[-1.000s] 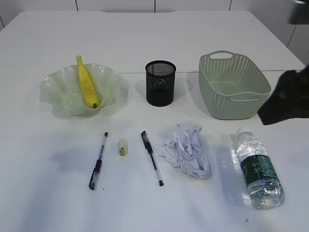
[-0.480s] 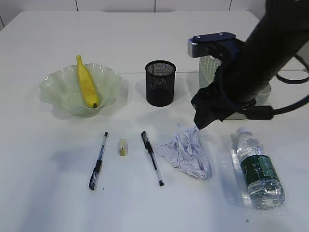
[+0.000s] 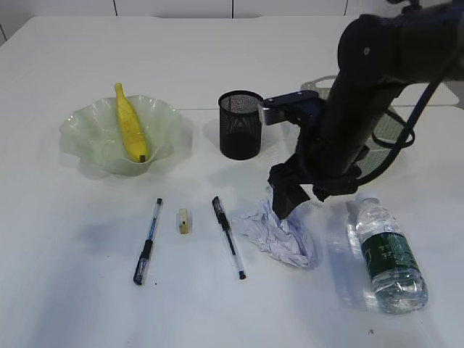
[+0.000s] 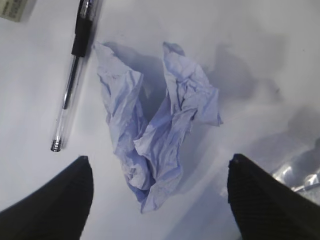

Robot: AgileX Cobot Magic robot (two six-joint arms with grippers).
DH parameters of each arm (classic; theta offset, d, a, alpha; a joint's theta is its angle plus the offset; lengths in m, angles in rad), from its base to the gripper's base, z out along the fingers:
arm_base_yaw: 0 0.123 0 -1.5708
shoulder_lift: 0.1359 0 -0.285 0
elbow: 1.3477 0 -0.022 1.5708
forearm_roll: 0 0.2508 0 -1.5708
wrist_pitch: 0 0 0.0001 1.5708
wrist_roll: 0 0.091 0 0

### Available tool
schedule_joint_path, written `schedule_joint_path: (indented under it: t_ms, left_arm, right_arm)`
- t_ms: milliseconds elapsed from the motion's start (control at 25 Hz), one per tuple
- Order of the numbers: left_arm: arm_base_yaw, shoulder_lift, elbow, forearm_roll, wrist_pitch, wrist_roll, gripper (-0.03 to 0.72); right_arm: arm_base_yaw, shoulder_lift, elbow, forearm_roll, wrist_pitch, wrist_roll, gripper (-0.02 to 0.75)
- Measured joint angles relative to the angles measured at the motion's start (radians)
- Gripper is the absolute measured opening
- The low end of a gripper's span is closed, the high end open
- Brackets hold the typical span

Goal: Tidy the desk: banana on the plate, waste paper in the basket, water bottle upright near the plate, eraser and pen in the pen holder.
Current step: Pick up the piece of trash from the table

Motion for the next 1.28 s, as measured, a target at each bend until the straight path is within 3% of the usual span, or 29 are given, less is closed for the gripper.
schedule_joint_path:
  t_ms: [840, 1120, 1280]
  left_arm:
    - [0.000, 0.000, 0.000, 0.000, -0.041, 0.000, 0.359]
    - [0.000, 0.000, 0.000, 0.004, -0.053, 0.000, 0.352]
    - [0.000, 0.000, 0.000, 0.004, -0.053, 0.000, 0.351]
  right_arm:
    - [0.000, 0.129, -0.002, 0.055, -0.112, -0.079, 0.622]
    - [0.000, 0.129, -0.002, 0.059, -0.125, -0.080, 0.480]
    - [0.000, 0.144, -0.002, 0.074, -0.128, -0.080, 0.342]
